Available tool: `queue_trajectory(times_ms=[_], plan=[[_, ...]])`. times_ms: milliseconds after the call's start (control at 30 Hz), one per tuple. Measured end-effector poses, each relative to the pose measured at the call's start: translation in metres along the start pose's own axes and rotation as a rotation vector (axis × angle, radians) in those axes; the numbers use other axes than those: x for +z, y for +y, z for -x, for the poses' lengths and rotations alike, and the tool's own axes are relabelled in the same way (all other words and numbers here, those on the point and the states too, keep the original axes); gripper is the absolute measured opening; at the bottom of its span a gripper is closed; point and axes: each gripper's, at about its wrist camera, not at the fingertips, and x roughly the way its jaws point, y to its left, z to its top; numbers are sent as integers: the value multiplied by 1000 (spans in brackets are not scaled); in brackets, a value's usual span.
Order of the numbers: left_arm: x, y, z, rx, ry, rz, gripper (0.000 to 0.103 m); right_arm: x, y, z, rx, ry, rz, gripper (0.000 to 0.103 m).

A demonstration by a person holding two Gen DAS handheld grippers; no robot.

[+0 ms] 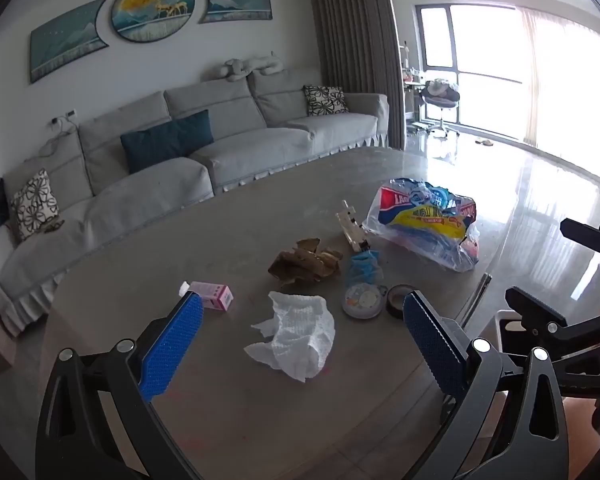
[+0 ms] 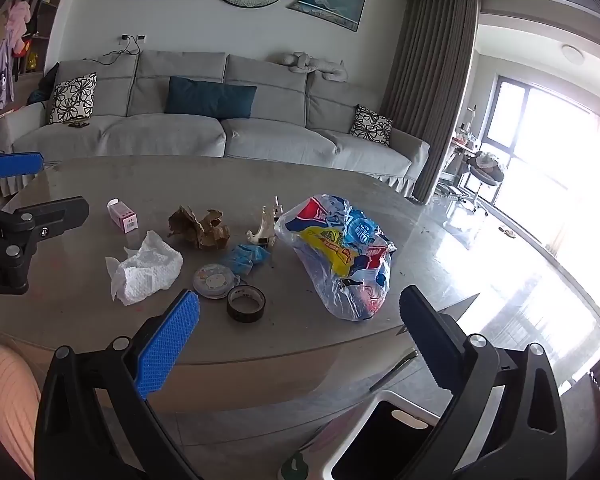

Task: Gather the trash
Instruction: 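Move the left gripper toward the white crumpled tissue on the table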

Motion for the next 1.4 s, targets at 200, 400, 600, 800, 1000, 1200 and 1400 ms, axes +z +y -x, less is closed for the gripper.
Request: queue_trajectory(times_ms=[200,400,600,800,1000,1200,1400], plan=[[-4,-3,-1,3,7,1,100,1,4,-8,9,11,10,99],[-6,2,-8,5,14,7,100,4,10,-14,17,15,18,99],[-10,9,-18,5,29,31,100,4,12,-21,17,21,16,99],[-20,16,-35,5,60,60,100,4,17,-33,28,35,21,99],[-27,23,-59,0,96,91,100,4,25,-51,35,53,40,99],[-31,18,-88,-13,134,93,100,7,26,-69,28,59,48,99],[-35,20,-116,-14,169,107,100,8,22,-87,34,70,40,99]])
